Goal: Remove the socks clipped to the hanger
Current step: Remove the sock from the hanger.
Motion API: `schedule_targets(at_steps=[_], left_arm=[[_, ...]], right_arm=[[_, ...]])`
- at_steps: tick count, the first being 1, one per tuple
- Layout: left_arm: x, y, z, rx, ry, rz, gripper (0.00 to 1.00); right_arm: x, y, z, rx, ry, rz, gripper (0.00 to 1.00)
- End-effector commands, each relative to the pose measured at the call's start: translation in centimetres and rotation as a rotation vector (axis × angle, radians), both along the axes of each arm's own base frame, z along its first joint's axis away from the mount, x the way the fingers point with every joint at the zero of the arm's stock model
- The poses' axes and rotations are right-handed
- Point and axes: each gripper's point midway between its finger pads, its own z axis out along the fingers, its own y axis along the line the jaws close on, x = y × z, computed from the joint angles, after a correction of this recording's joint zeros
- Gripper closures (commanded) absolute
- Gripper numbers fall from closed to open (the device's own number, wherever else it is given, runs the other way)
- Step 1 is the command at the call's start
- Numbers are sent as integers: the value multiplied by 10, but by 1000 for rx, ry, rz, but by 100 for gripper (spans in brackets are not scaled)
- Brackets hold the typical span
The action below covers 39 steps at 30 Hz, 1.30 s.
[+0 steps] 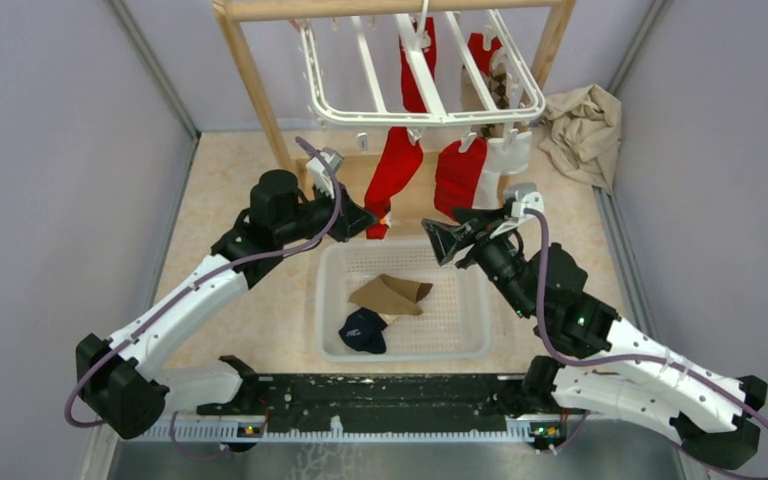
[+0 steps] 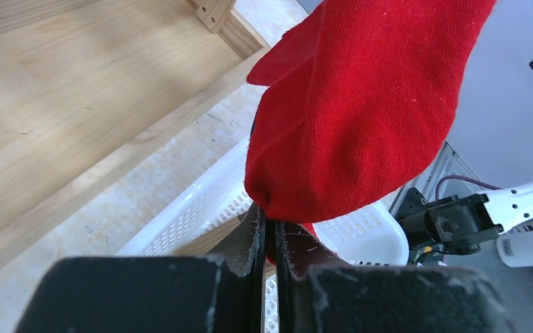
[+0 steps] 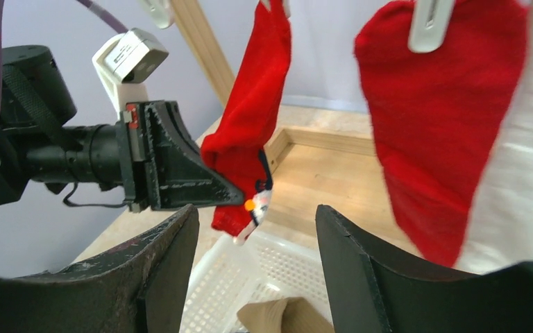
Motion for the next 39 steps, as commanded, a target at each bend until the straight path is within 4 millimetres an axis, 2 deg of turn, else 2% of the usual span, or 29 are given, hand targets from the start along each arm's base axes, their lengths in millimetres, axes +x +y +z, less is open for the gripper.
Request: schedule_targets(at_steps=[1,4,7,19,30,39], left_arm=[[-7,-9,24,-68,-20,-70,92],[-8,-9,23,-72,-14,-74,92],[-10,-8,20,-71,-4,-76,92],[-17,-5,11,-67,26,-88,92],[-13,6,-6,-56,53,-72,91],[-12,3,-10,-69,68,-110,92]], right_arm=[[9,-16,26,42,-79,-93,37],[15,-16,28,12,-88,-121,35],[24,-4,27,-48,-82,-128,34],[43,16,50,-90,-189,-161,32],[52,20,75,-71,-331,-219,33],[60,24,90,-37,-389,-240,33]])
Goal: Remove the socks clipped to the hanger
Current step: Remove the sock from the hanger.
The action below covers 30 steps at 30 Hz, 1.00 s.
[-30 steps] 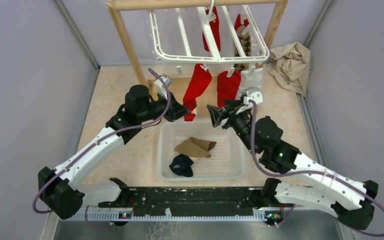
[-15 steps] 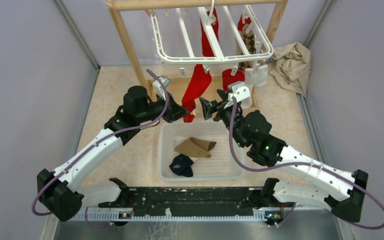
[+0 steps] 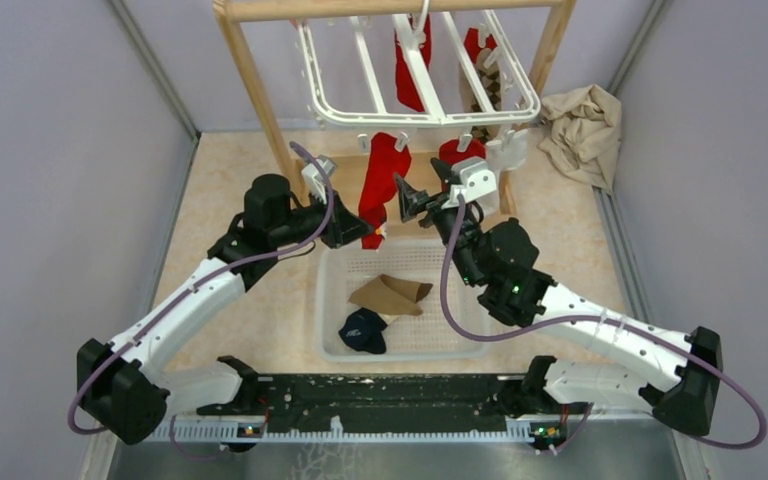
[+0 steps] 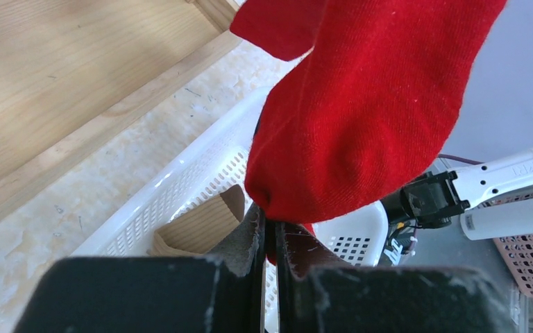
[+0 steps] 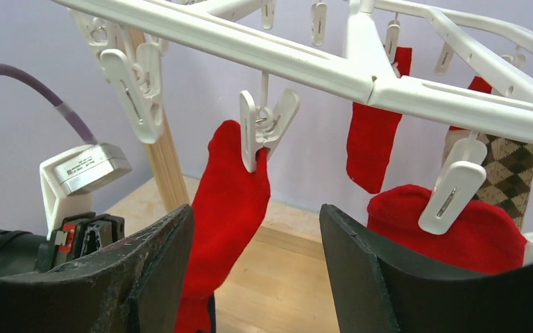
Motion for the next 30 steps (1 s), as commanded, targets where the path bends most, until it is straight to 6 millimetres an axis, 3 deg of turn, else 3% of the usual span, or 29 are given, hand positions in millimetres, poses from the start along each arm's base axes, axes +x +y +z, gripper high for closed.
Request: schedule_targets(at_steps=[1,10,30], left_arm=[[0,-4,8,-32,-26,-37,92],[1,-4,8,-35,-23,-46,91],[-1,-5,7,-40,-9,-64,91]], right_arm=[[2,-9,43,106,-96,-7,34],[18,-16,54,202,-119,60,35],[30,-4,64,281,-170,174,34]])
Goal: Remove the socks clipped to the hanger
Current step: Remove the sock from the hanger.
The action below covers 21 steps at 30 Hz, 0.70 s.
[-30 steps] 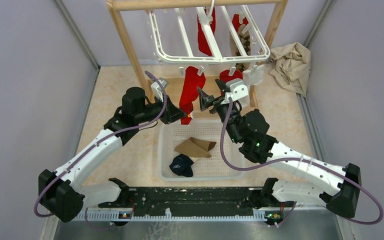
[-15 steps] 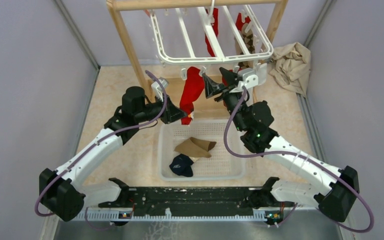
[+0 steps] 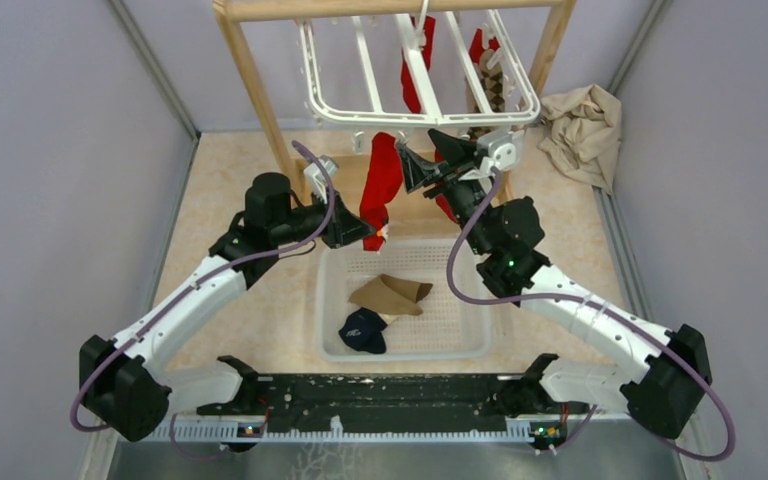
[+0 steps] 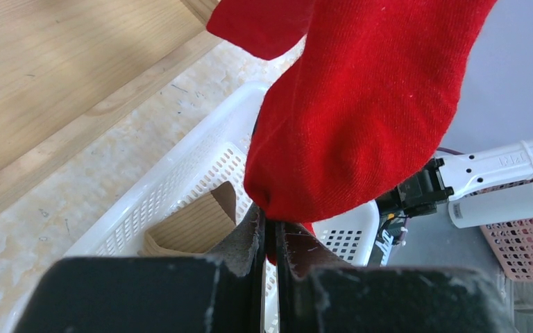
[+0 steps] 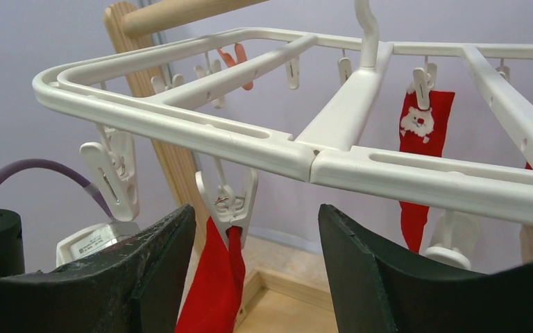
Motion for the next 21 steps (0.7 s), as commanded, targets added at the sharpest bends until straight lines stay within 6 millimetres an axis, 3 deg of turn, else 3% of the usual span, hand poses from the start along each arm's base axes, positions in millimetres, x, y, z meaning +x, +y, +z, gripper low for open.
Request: schedule_targets(at_steps=[1,9,21], left_arm=[[2,-2,7,-23,-19,-18,91],[2,-4,7,-25,-14,-30,91],[6,-9,6,-33,-19,-46,92]], right_arm=[[-6,-3,37,85,-85,26,33],[1,2,35,88,-92,18,32],[1,3,49,125,-130,24,32]])
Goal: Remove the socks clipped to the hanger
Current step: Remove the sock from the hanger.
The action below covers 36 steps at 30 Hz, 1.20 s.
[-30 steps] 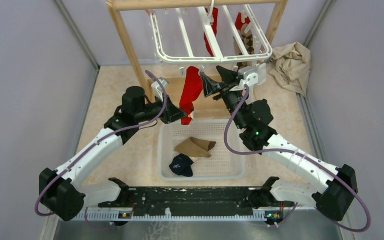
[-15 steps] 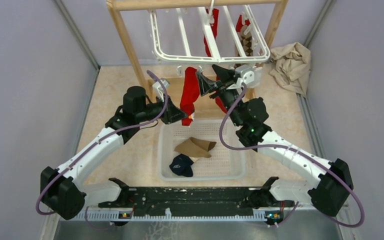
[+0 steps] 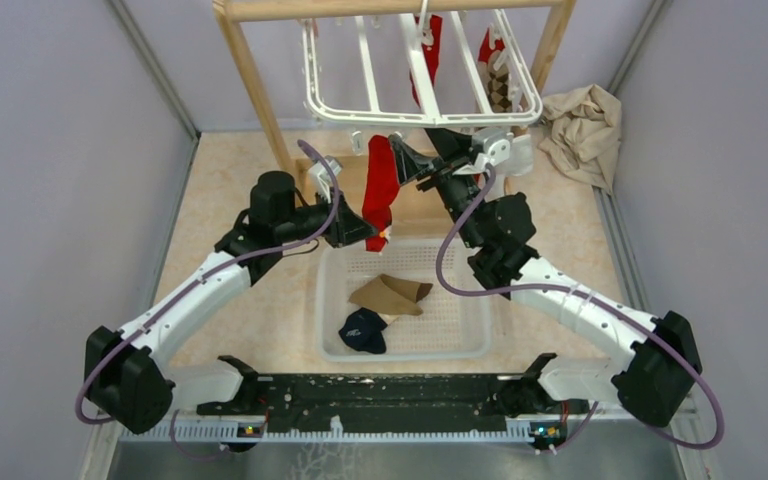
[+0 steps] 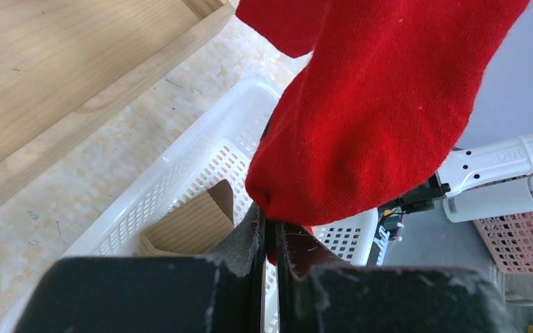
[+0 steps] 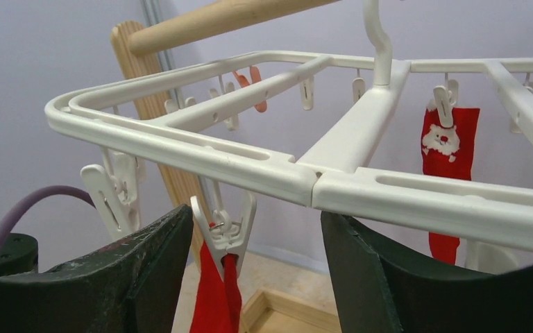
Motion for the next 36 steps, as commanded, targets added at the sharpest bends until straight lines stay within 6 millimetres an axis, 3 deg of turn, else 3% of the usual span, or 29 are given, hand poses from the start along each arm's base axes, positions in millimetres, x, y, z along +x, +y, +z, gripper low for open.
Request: schedule_targets(at_steps=[1,12,18,26,29,33,36], left_arm=[[3,-4,14,-34,-42,-24,92],[4,-6,13,-34,-37,-35,92],[4,-8,11,-33,-31,-44,92],[4,-9,11,-33,-30,-50,92],[4,-9,11,-31,-29,-50,91],[4,-8,12,-32,-32,-50,92],[5,-8,14,-32,-34,-49,92]], right_arm=[[-10,-8,44,96,-97,17,32],[-3,0,45,99,-96,26,32],[-3,1,50,103,-107,26,38],[-2,4,51,100,-112,34,54],[-3,7,49,91,-112,46,67],[-2,8,47,75,-106,45,96],[0,8,45,69,-91,37,100]])
